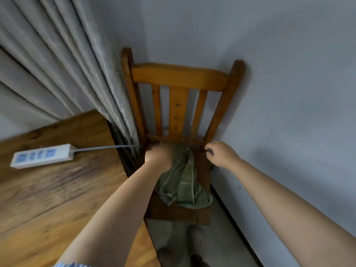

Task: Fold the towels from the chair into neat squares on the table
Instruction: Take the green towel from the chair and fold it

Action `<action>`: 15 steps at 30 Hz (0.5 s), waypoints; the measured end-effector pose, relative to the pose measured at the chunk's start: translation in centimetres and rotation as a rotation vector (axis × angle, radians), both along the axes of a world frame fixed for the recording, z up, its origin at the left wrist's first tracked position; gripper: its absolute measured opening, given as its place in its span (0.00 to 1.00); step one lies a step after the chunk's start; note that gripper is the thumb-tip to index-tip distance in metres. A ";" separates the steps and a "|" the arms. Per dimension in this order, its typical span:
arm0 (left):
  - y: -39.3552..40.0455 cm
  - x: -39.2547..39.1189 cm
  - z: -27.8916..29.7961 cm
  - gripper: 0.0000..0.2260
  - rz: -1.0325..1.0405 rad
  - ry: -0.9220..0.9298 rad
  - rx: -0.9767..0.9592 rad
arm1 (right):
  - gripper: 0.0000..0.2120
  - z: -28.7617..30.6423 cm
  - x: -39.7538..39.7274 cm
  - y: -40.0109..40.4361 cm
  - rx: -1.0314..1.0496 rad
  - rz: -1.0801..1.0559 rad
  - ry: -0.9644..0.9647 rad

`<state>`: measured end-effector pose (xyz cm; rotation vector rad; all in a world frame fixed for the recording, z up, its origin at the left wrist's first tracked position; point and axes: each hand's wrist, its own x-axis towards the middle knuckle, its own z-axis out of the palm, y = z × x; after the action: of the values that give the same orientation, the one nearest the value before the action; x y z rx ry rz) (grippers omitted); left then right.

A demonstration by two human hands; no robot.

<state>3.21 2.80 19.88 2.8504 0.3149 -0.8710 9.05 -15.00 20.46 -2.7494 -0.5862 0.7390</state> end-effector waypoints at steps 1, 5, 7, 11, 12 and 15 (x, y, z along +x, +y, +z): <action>0.0 -0.1 -1.3 0.16 0.021 0.037 -0.005 | 0.17 -1.0 0.1 0.1 -0.007 0.010 0.030; 0.0 -0.3 -9.1 0.15 0.129 0.182 -0.050 | 0.17 -8.9 0.7 0.3 -0.060 0.037 0.177; 0.1 -0.6 -12.5 0.16 0.205 0.219 -0.091 | 0.17 -12.1 0.5 0.6 -0.069 0.035 0.230; 0.6 -0.1 -19.5 0.18 0.396 0.279 -0.169 | 0.20 -19.3 0.6 2.1 -0.106 -0.061 0.275; 0.5 0.0 -20.7 0.18 0.444 0.271 -0.190 | 0.23 -20.6 0.7 2.4 -0.132 -0.106 0.249; 0.0 0.5 -25.1 0.19 0.643 0.267 -0.194 | 0.31 -25.8 1.2 3.6 -0.233 -0.226 0.274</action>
<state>3.70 2.82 -5.20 2.2222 1.0379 -1.0486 10.29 -11.41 -5.35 -2.7818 -0.1367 1.1626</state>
